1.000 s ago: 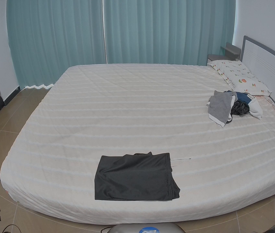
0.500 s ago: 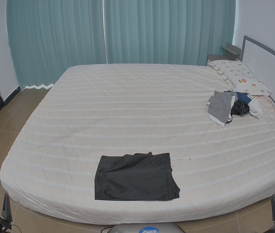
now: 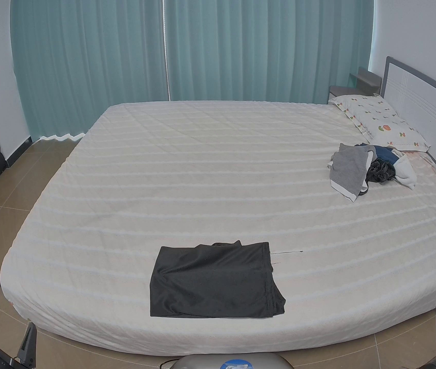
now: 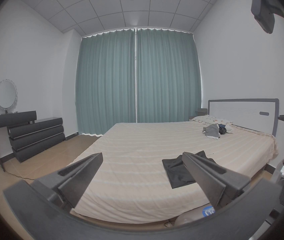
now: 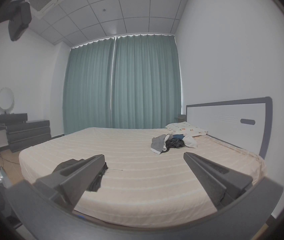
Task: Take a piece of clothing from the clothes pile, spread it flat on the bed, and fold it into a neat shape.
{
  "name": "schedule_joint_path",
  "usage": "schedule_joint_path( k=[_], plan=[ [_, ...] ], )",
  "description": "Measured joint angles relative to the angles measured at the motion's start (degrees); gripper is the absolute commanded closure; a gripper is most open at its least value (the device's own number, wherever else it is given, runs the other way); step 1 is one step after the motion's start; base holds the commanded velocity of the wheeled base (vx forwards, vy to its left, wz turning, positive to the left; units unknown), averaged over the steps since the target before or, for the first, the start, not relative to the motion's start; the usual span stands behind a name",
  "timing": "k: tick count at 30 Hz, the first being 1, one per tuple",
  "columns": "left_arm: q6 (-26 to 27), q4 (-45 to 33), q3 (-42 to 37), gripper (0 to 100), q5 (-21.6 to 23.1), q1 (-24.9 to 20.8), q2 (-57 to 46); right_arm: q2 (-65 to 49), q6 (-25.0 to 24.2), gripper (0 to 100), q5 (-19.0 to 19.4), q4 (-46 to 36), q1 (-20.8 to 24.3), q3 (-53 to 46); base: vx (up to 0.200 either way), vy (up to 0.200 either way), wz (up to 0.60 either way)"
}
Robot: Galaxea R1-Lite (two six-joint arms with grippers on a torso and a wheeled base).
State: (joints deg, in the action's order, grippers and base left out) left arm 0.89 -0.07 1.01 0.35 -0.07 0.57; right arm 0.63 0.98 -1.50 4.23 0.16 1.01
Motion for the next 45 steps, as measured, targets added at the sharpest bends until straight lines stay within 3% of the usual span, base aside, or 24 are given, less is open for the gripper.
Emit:
schedule_joint_path(
  k=[6,11,15,19,26,29,34,45],
  plan=[
    [-0.5,-0.6,0.0,0,0.2,0.0,0.0,0.0,-1.8,0,3.2,-0.2,0.0,0.0,0.000,0.000,0.00],
    [-0.5,-0.6,0.0,0,0.2,0.0,0.0,0.0,-3.0,0,0.0,-1.8,0.0,0.0,0.000,0.000,0.00],
    [-0.5,-0.6,0.0,0,0.2,0.0,0.0,0.0,0.5,0,-0.2,-1.5,0.0,0.0,0.000,0.000,0.00],
    [-0.5,-0.6,0.0,0,0.1,0.0,0.0,0.0,3.2,0,4.2,-0.5,0.0,0.0,0.000,0.000,0.00],
    [-0.6,-0.6,0.0,0,0.1,0.0,0.0,0.1,11.5,0,7.0,2.2,0.0,0.0,0.000,0.000,0.00],
    [-0.6,-0.6,0.0,0,0.1,0.0,0.1,0.1,9.4,0,7.4,0.7,0.0,0.0,0.000,0.000,0.00],
    [-0.6,-0.6,0.0,0,0.1,0.0,0.1,0.1,2.0,0,3.8,-4.7,-0.1,0.0,0.000,0.000,0.00],
    [-0.6,-0.6,0.0,0,0.2,0.0,0.1,0.1,-0.8,0,2.7,-4.4,-0.2,0.0,0.000,0.000,0.00]
  ],
)
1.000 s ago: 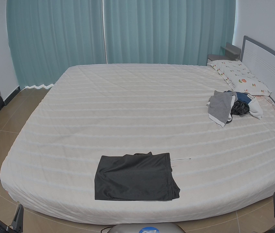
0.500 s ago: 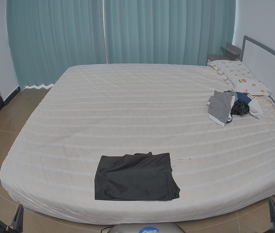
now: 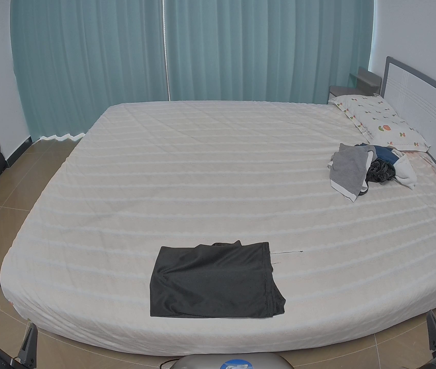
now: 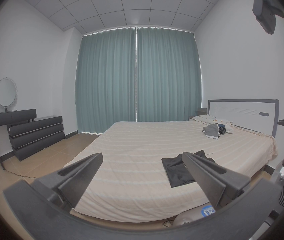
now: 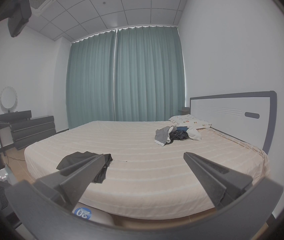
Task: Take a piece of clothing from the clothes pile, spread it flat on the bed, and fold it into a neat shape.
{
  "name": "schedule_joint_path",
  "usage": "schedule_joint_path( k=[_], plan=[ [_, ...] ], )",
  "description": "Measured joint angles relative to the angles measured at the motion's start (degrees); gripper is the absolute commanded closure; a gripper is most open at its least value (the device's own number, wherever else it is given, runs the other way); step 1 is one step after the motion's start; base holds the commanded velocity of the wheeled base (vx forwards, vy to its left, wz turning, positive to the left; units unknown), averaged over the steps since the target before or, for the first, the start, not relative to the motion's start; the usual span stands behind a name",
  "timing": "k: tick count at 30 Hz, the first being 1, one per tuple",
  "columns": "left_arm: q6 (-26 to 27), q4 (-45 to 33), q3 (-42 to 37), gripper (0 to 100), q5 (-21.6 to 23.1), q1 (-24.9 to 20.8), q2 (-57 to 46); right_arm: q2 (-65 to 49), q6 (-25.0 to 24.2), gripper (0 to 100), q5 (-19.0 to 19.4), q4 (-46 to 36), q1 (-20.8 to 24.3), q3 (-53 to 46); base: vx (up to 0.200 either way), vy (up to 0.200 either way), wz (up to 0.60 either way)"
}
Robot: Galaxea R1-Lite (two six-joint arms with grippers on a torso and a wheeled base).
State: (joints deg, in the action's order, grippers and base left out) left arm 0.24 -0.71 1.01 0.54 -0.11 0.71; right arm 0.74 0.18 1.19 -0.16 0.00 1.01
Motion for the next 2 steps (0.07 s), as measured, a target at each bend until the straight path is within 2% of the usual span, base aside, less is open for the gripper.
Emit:
schedule_joint_path(
  k=[2],
  plan=[
    [0.0,0.0,0.0,0,0.0,0.0,0.0,0.0,0.0,0,0.1,0.0,0.0,0.0,0.000,0.000,0.00]
  ],
)
